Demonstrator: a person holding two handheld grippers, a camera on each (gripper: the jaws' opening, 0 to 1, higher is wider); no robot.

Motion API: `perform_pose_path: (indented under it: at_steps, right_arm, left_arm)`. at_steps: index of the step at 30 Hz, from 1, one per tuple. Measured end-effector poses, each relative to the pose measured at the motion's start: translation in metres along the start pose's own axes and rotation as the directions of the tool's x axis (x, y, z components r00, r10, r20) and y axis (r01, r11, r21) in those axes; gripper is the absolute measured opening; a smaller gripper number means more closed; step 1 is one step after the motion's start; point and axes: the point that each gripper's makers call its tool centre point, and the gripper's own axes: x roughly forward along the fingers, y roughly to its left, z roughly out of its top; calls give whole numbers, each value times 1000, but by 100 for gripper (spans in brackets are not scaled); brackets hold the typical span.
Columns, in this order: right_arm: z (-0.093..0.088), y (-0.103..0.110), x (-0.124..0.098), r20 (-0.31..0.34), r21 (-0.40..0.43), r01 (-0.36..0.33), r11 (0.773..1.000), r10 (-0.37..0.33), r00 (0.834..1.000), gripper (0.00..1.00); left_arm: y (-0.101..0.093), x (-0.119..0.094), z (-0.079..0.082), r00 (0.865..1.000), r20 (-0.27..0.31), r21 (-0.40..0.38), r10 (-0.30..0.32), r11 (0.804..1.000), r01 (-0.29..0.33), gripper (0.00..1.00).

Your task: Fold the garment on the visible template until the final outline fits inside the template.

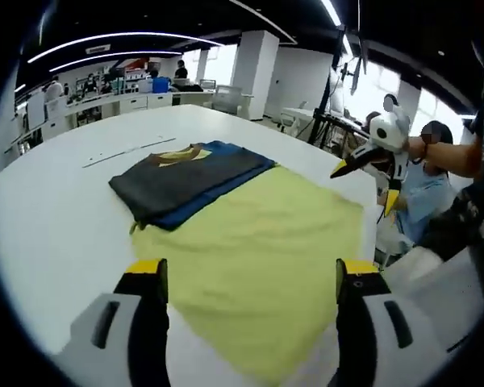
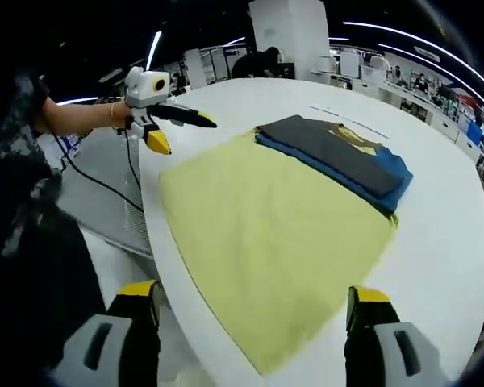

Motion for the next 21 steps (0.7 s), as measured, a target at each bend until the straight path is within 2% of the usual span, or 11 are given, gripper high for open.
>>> perform_pose_path:
  at_steps: [3,8,13,17,21]
  right_arm:
    - [-1,0,2,-4,-36,17,999,-17,1000,89]
    - [-8,2,7,-16,-57,15,998,-16,1000,84]
    - [-14,3,8,-35,-86,21,996,-24,999,79]
    - [-21,2,9,-55,-107,18,994,-24,998,68]
    - [-27,2,13,-68,-109,14,994,-22,997,63]
  left_arm:
    - [-9,-1,-12,1000,-26,14,-16,1000,17,81]
    - [-20,-2,-40,992,-120,93,-32,995,44,76]
    - [-25,-5,-47,992,-121,98,-48,993,60,70]
    - [-27,-6,-57,986,-157,127,-48,990,69,68]
    - [-30,-8,-71,977,-204,136,-55,987,84,65]
